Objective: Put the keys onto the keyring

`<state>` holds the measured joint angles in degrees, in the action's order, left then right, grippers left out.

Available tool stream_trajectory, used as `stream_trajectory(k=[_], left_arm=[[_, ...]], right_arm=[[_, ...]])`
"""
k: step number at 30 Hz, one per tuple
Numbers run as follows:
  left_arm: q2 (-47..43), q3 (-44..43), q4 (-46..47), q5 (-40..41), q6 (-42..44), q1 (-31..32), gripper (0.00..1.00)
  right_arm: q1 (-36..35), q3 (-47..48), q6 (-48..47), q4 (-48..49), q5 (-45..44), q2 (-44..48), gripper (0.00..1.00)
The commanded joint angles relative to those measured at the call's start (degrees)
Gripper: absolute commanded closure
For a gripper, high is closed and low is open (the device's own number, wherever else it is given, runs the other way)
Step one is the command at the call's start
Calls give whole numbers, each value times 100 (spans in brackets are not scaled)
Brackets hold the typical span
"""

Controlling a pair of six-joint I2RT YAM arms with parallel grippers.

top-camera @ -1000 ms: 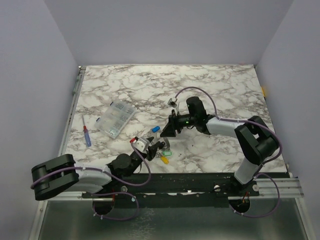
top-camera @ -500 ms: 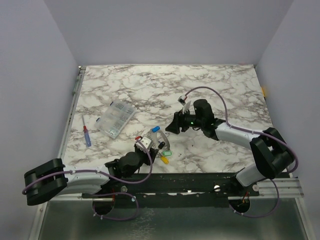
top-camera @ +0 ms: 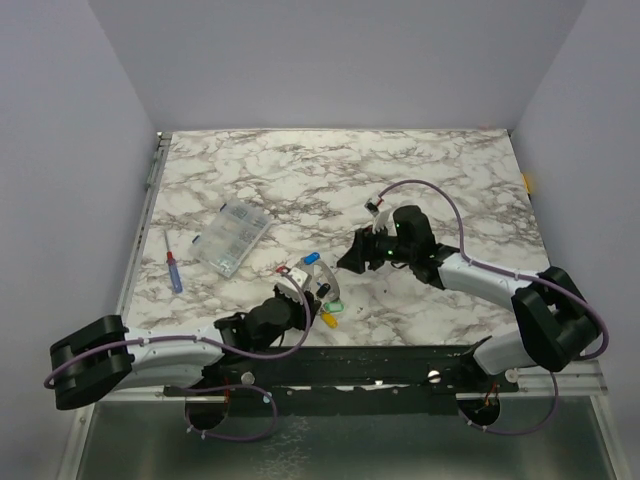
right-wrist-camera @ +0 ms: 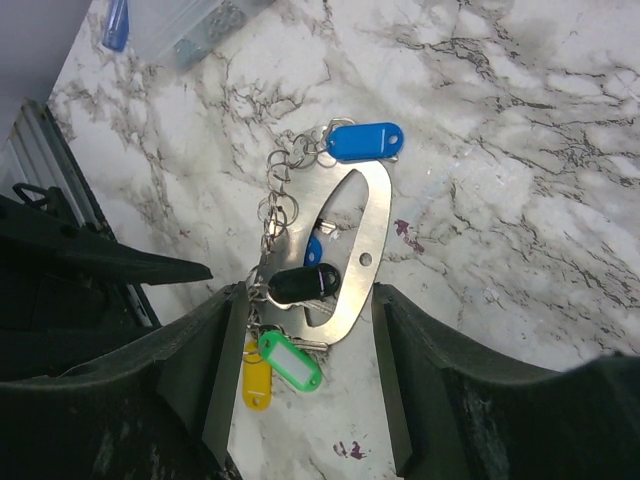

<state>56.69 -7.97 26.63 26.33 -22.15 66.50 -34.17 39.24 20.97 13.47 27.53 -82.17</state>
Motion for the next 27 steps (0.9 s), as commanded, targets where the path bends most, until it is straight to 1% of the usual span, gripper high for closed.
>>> stream_trajectory(k=[1, 4, 8, 13, 19, 24, 27], left_arm=[[463, -665, -701, -523, -217, -32, 57], [940, -1184, -1241, -697, -339, -111, 61], [1456, -1732, -1908, -686, -528, -181, 67], [1506, -1885, -2167, -583, -733, -183, 74], [1422, -1965, -2603, -329, -867, -181, 74], [1297, -2065, -2654, -278, -835, -185, 69], [1175, -2161, -2860, -325, -826, -181, 66]], right_arm=[[-5, -97, 34, -95, -177, 105, 39], [-6, -118, 17, -112, -181, 121, 39], [-8, -133, -25, -167, -195, 163, 39], [-10, -185, -78, -208, -189, 229, 39], [-9, -228, -111, -191, -170, 242, 39], [-6, -263, -115, -144, -142, 219, 39], [-4, -273, -128, -152, -141, 219, 39]])
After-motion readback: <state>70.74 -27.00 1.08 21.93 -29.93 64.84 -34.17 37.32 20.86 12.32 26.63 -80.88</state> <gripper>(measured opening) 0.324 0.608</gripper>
